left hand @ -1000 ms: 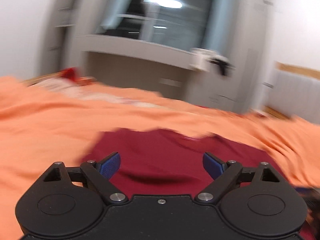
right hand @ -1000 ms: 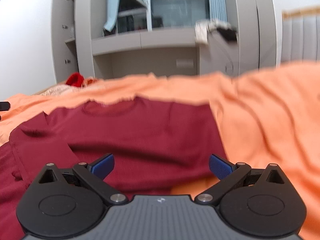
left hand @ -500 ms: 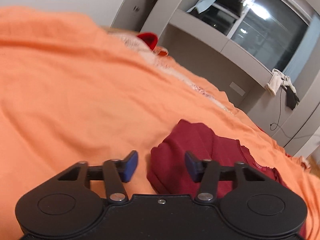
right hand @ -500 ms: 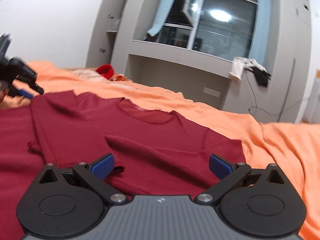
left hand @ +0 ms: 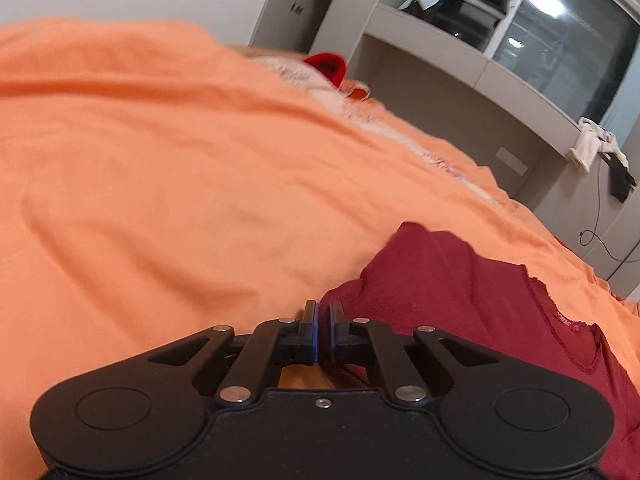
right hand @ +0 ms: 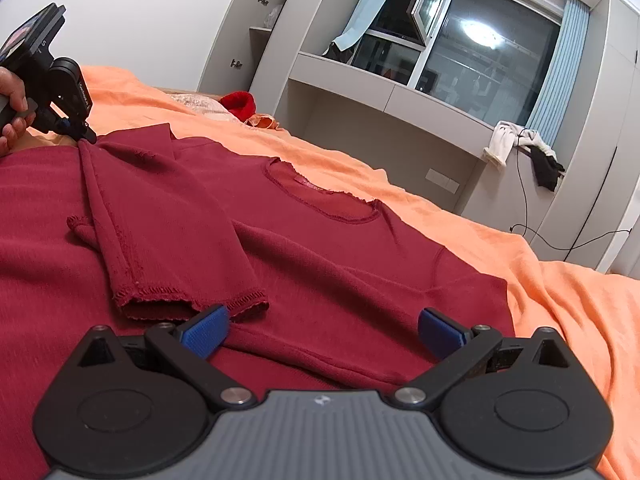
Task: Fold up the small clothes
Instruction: 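Grasp the shirt side edge with the left gripper, then fold the side edge inward over the sleeve with the left gripper, release, then move the right gripper to the shirt hem and close on it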
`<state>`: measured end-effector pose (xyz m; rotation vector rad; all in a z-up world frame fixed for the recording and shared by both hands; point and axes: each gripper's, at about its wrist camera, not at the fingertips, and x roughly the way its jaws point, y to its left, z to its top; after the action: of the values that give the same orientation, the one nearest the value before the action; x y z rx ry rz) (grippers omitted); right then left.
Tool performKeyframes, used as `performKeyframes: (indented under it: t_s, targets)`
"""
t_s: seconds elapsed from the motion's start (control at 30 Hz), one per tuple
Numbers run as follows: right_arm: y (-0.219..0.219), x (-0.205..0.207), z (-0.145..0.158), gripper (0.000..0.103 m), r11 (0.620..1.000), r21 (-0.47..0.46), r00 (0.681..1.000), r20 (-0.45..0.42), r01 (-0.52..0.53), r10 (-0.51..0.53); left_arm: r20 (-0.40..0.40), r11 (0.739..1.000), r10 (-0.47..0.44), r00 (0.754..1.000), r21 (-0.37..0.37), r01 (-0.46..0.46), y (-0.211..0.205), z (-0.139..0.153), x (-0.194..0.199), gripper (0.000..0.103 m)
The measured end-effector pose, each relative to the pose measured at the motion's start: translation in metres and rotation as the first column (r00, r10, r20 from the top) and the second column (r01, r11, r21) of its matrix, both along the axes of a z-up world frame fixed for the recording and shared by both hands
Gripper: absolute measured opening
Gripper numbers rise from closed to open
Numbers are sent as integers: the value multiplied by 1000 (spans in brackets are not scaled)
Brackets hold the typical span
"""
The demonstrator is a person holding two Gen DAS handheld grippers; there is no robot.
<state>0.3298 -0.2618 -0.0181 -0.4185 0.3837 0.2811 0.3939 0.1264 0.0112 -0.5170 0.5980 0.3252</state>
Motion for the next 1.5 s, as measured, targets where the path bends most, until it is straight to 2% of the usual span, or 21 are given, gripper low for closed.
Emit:
performKeyframes:
  t_s: [0.13, 0.3, 0.4, 0.43, 0.57, 0.67, 0.73, 0.9, 1.2, 1.33, 1.5]
  targets:
    - [-2, -1, -1, 103, 1000, 3, 1000, -6, -2, 2, -4, 999, 4, 1000, -47, -5, 6, -3, -1, 6]
    - [-3, -1, -2, 103, 1000, 2, 1000, -8, -2, 2, 3, 999, 1, 1000, -52, -1, 6, 0, -1, 15]
    - [-3, -1, -2, 103, 1000, 2, 1000, -8, -2, 2, 6, 999, -8, 1000, -47, 8, 4, 4, -4, 28]
    - [-3, -1, -2, 103, 1000, 2, 1000, -8, -2, 2, 6, 999, -13, 1000, -38, 13, 2, 5, -4, 36]
    - [-3, -1, -2, 103, 1000, 1, 1000, -8, -2, 2, 8, 998, -51, 999, 40, 51, -12, 12, -8, 62]
    - [-3, 0, -3, 103, 1000, 0, 1000, -8, -2, 2, 7, 992, -84, 996, 98, 83, -23, 16, -10, 78]
    - [-4, 0, -4, 103, 1000, 0, 1000, -9, -3, 3, -5, 987, -103, 995, 124, 103, -28, 15, -10, 84]
    - [-3, 0, -3, 103, 1000, 0, 1000, -9, -2, 2, -66, 977, -125, 990, 164, 135, -34, 5, -7, 85]
    - [-3, 0, -5, 103, 1000, -1, 1000, -10, -4, 4, -82, 969, -154, 985, 183, 166, -37, -1, -6, 94]
    - [-4, 0, -7, 103, 1000, -4, 1000, -8, -4, 4, -96, 966, -165, 982, 186, 181, -38, -3, -2, 102]
    - [-5, -1, -8, 103, 1000, -8, 1000, -5, -6, 6, -122, 960, -165, 979, 206, 187, -42, -6, 1, 102]
